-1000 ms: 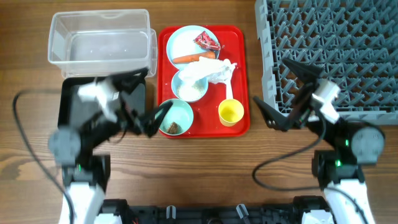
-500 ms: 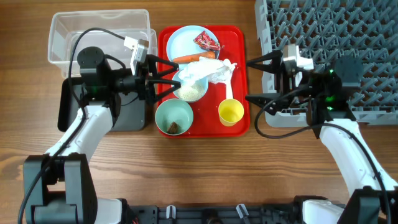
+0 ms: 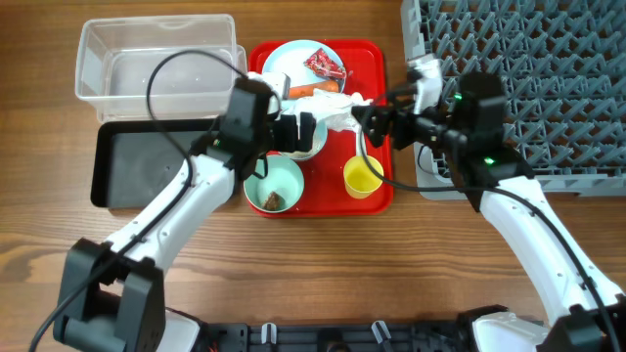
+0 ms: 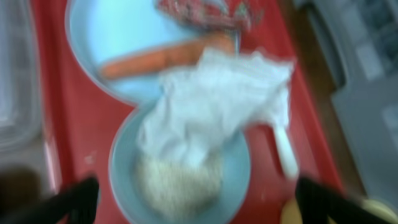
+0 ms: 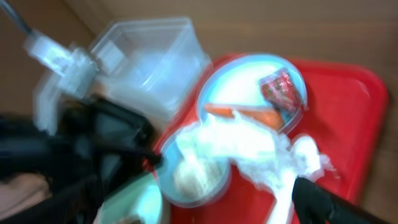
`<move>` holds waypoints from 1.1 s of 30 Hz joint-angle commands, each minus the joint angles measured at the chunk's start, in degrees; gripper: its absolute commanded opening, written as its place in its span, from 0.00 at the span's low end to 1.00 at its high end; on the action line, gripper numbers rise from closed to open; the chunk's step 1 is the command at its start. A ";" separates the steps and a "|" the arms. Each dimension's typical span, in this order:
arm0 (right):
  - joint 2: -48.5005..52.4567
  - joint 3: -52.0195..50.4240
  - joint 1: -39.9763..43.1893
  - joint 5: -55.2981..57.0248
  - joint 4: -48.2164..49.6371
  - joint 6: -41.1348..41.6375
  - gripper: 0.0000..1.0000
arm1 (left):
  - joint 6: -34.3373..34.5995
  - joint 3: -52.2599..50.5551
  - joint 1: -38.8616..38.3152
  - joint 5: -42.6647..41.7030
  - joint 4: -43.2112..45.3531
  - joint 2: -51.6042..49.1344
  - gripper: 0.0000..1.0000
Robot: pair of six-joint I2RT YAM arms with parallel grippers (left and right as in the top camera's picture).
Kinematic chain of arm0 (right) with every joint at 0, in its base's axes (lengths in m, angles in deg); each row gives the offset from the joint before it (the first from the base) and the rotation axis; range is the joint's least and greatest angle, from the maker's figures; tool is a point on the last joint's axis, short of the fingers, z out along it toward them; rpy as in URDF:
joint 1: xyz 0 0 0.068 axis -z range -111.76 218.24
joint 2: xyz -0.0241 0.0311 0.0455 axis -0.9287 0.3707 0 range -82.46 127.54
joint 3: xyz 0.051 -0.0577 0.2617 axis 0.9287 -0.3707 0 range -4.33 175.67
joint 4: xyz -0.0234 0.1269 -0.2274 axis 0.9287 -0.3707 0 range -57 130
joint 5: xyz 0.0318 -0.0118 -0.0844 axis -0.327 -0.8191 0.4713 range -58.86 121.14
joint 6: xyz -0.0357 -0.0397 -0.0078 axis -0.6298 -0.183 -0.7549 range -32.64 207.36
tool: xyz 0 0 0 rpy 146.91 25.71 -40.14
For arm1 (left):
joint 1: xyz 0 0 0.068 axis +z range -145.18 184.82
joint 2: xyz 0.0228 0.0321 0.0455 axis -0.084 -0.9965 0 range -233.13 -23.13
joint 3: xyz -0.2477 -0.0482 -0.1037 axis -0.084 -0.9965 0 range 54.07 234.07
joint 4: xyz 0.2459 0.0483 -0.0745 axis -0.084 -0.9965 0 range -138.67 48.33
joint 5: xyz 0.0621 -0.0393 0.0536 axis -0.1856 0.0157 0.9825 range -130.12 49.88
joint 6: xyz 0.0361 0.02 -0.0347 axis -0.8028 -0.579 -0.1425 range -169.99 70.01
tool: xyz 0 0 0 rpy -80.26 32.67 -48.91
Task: Sort waste into correct bins and load items into the dishwasher rack
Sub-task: 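Grasp the white tissue on the plate with the left gripper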
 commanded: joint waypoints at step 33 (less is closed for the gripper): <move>2.58 28.55 -0.26 21.46 -42.91 -0.96 1.00 | 8.13 26.36 -0.59 6.86 -27.80 -10.84 0.99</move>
